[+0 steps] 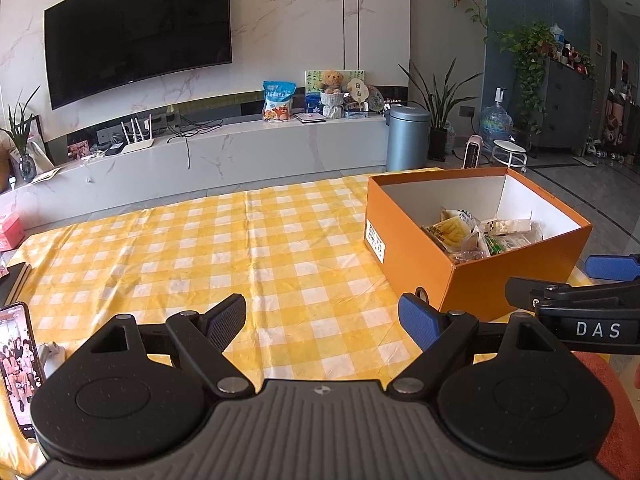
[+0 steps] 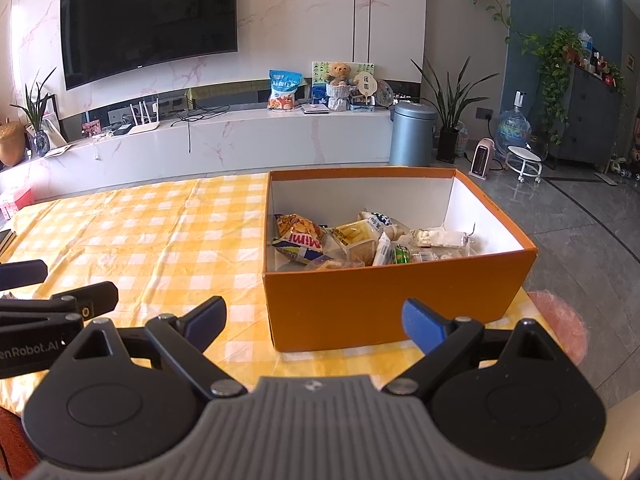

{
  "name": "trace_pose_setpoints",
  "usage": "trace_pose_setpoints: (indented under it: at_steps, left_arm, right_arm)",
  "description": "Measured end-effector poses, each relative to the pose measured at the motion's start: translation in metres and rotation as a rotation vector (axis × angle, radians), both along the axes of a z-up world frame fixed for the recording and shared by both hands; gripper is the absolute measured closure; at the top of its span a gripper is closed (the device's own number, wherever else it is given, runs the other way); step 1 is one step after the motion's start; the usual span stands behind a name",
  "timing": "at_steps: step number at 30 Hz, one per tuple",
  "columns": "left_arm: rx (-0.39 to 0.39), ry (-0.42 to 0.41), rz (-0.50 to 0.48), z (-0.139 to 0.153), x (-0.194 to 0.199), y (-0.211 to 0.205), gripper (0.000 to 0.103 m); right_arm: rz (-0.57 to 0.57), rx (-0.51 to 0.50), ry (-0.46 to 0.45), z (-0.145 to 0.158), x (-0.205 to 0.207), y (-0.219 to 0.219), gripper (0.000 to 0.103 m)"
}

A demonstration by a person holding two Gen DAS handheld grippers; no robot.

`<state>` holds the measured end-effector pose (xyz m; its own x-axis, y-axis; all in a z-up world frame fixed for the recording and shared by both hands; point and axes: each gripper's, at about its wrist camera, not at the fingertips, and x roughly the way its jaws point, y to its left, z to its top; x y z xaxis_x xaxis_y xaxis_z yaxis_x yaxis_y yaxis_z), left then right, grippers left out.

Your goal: Organize snacks

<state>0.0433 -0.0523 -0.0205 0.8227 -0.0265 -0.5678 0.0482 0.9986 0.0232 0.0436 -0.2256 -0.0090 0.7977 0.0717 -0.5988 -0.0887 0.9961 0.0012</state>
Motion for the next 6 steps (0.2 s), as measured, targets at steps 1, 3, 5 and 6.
trace_pose_setpoints:
  at_steps: [1,3,5,6]
  left_arm:
    - [0.0,0.001,0.0,-0.0002,0.0001,0.0,0.002]
    - [-0.002,0.002,0.0,0.0007,0.0002,0.0002,0.002]
    - [-0.002,0.002,0.0,0.0007,0.0003,0.0002,0.002]
    - [-0.004,0.001,0.0,0.0012,0.0004,0.0003,0.002]
  right_arm:
    - [0.001,0.0,0.0,0.0001,0.0001,-0.0001,0.01]
    - [0.002,-0.001,0.001,0.0,0.0002,0.0,0.01]
    - [0.004,-0.003,0.003,-0.0001,0.0004,0.0007,0.01]
    - [0.004,-0.005,0.003,-0.0002,0.0004,0.0009,0.01]
